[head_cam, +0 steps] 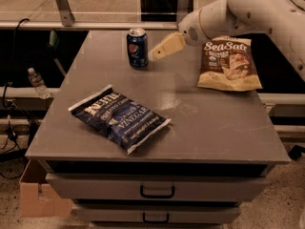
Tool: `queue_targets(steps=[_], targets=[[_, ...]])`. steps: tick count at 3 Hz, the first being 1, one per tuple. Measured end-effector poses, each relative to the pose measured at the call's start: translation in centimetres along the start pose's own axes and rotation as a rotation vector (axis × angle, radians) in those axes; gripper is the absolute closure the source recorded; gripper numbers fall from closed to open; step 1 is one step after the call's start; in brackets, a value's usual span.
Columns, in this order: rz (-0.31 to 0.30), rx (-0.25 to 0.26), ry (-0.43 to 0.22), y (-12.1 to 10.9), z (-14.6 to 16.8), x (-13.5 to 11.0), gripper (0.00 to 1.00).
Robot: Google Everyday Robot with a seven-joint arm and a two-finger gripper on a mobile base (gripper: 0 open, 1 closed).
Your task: Knock pepsi can over
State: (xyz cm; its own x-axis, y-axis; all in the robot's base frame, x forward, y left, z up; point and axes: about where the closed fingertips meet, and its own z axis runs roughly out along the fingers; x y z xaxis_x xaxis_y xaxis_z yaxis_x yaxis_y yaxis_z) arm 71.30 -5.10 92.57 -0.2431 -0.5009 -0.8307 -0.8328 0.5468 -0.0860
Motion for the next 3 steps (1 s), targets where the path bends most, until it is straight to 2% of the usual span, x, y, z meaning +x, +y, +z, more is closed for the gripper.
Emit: queue_targets(steps=[1, 2, 3], targets=[[0.057, -0.029, -0.098, -0.7, 3.7, -1.0, 0.00], [0.105, -0.107, -0.164, 0.1, 8.3, -1.5, 0.00], [0.171, -0.180, -0.185, 0.8, 11.1, -1.1, 0.18]])
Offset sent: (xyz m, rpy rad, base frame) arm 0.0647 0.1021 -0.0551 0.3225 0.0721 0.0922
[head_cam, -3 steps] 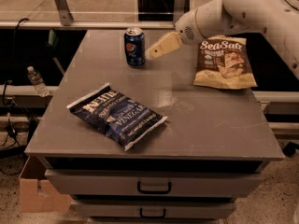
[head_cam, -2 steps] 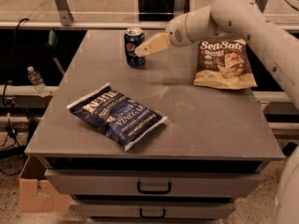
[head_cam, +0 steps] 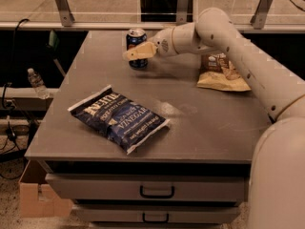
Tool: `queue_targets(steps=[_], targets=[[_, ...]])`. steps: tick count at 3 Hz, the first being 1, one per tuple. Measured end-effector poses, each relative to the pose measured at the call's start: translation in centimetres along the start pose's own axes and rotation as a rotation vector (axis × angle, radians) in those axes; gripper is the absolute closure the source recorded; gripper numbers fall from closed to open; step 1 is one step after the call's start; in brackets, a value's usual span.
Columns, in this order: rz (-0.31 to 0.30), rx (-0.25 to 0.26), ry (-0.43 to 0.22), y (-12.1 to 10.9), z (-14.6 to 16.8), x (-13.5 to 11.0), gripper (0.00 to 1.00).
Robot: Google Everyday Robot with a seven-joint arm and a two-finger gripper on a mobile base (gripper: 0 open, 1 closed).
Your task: Knock pepsi can over
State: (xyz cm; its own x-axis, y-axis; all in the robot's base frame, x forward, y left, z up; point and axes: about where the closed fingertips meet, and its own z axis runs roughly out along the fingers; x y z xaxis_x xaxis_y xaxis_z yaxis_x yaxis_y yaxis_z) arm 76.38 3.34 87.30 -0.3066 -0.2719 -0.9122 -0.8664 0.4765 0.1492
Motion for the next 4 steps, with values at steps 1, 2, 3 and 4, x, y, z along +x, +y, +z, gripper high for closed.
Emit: queue_targets(steps=[1, 2, 3, 4], targets=[[0.027, -0.049, -0.016, 0.6, 1.3, 0.4, 0.42], [0.009, -0.051, -0.034, 0.6, 0.5, -0.2, 0.64], [-0.072, -0.005, -0.023, 0.3, -2.1, -1.9, 0.88], [-0.193, 0.052, 0.078, 0.4, -4.5, -3.1, 1.00]])
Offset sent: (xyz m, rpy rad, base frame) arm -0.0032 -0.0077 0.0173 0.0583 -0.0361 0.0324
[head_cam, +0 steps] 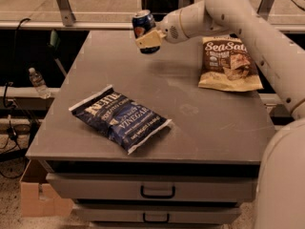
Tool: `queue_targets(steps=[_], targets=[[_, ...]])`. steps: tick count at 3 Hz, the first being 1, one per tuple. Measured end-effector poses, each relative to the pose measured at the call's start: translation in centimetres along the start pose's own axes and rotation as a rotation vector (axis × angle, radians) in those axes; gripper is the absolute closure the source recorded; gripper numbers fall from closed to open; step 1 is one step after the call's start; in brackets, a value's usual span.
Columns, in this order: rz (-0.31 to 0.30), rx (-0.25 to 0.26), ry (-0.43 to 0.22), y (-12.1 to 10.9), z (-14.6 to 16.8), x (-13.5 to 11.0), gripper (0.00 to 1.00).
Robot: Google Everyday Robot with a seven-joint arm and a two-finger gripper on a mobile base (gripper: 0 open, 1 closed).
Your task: Knock pepsi can over
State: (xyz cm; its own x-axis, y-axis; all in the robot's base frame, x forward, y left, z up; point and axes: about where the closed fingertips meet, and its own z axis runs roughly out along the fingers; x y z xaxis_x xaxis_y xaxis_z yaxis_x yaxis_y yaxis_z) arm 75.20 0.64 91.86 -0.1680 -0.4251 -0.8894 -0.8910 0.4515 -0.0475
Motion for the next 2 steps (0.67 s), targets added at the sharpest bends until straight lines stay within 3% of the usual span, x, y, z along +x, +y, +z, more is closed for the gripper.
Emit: queue_targets(steps=[2], targets=[[-0.251, 0.041, 0.342, 0.9, -2.1, 2.1, 1.00]])
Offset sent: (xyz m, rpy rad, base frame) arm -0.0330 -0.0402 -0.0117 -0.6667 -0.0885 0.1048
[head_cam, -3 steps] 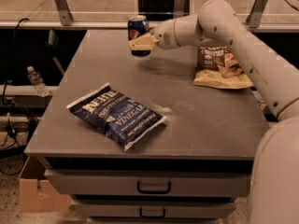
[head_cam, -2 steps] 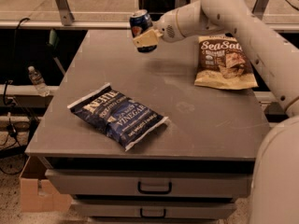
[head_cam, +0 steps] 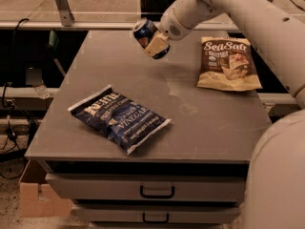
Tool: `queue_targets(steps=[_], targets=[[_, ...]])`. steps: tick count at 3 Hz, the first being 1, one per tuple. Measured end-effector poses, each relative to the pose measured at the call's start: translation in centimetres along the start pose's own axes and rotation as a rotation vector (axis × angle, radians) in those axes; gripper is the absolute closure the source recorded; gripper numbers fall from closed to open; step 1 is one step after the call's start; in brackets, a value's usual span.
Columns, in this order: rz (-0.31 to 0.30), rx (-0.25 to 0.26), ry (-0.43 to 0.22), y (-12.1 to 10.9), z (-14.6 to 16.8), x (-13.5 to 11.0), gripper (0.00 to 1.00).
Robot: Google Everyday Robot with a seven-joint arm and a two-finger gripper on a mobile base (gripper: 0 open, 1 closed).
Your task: Knock pepsi can over
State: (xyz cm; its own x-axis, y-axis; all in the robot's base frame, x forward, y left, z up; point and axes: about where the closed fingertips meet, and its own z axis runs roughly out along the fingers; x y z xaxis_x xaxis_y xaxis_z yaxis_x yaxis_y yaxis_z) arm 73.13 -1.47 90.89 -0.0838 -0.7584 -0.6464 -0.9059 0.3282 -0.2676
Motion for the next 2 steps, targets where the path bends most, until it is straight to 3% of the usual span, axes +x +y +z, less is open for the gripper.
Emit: queue_targets(steps=[1, 2], targets=[[-0.069, -0.004, 0.121, 0.78, -0.19, 1.28, 0.83], [-0.118, -0.015, 0.191, 1.53, 0.02, 1.69, 0.60]])
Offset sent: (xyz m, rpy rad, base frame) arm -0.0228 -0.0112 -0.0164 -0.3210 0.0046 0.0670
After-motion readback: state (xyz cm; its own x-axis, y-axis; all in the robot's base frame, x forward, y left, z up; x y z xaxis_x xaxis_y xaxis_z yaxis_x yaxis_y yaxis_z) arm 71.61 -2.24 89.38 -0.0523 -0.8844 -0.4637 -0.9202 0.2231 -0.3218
